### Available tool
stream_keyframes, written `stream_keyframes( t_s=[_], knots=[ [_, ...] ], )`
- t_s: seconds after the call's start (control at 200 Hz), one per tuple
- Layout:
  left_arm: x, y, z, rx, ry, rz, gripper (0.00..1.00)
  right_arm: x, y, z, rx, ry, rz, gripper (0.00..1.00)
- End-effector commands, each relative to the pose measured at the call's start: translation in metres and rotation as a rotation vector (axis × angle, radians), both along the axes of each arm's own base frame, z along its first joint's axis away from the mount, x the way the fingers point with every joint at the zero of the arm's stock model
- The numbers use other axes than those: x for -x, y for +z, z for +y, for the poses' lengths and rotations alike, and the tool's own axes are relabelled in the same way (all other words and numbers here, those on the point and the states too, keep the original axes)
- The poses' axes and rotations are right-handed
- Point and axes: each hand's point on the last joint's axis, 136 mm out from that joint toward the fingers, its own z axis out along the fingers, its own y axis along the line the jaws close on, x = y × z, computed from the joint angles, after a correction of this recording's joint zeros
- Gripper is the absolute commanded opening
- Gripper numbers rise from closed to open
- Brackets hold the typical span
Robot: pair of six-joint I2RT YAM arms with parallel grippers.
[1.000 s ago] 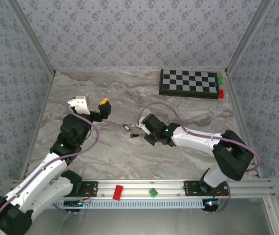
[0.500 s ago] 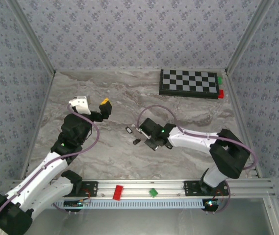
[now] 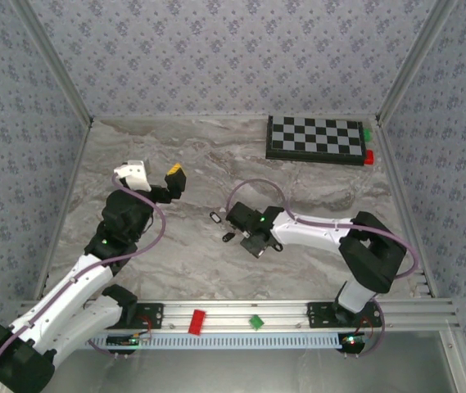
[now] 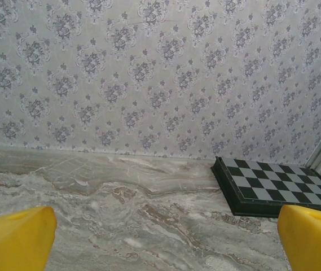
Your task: Put the keys on the keyring
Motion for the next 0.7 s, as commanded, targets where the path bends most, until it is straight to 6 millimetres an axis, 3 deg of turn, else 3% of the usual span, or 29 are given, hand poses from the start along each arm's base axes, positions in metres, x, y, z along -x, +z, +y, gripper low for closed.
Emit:
stream_keyframes(
  t_s=[0.0,0.315,0.48,0.695],
  knots=[
    [0.001,0.011,0.001,0.037,-0.008,-0.036,1.00,0.010,-0.004,-0.001,0.025,-0.022,0.037,0.04],
    [0.002,0.011,0.000,0.041,-0.012,-0.037,1.00,0.023,-0.008,-0.003,0.043,-0.016,0.051,0.08],
    [0.002,0.011,0.000,0.043,-0.012,-0.036,1.00,0.028,-0.005,-0.001,0.039,-0.005,0.056,0.28],
    [0.001,0.010,0.000,0.043,-0.011,-0.033,1.00,0.034,0.017,0.001,-0.033,-0.005,0.051,0.37]
  ],
)
